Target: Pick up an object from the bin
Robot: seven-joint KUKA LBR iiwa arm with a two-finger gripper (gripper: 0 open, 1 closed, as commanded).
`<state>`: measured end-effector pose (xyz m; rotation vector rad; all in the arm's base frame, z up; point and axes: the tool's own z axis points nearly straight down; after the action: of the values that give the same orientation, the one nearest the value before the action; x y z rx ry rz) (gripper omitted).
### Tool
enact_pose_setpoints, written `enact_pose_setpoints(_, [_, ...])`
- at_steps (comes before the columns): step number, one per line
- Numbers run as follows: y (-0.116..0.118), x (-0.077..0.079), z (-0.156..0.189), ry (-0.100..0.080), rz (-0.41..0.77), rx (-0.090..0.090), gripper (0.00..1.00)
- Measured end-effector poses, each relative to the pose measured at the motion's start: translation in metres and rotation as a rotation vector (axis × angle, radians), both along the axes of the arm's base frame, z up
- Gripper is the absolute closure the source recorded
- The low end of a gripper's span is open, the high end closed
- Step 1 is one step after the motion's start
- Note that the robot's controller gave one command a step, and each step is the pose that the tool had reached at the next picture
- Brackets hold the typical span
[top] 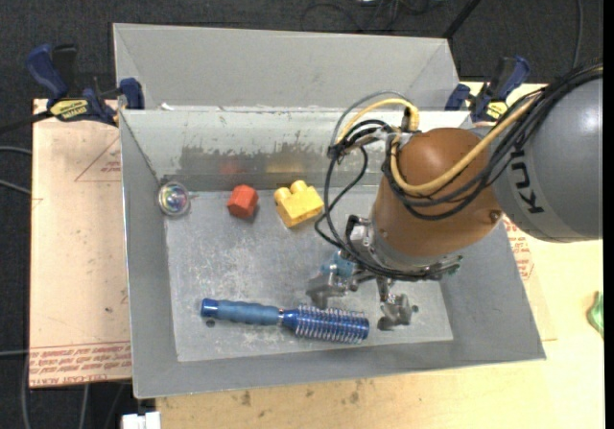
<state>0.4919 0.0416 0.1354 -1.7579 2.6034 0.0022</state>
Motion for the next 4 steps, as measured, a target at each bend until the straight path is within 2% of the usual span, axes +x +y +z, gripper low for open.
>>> enact_pose_setpoints(1, [0.006,-0.009,-0.036,-0.001,0.067,0.002,0.00])
enact_pose_setpoints(2, [0.008,-0.012,-0.038,-0.006,0.117,0.002,0.00])
enact_pose_setpoints(3, [0.009,-0.006,-0.062,-0.013,0.191,0.004,0.00])
enact_pose_setpoints(4, [-0.066,-0.002,-0.037,-0.006,0.226,-0.003,0.00])
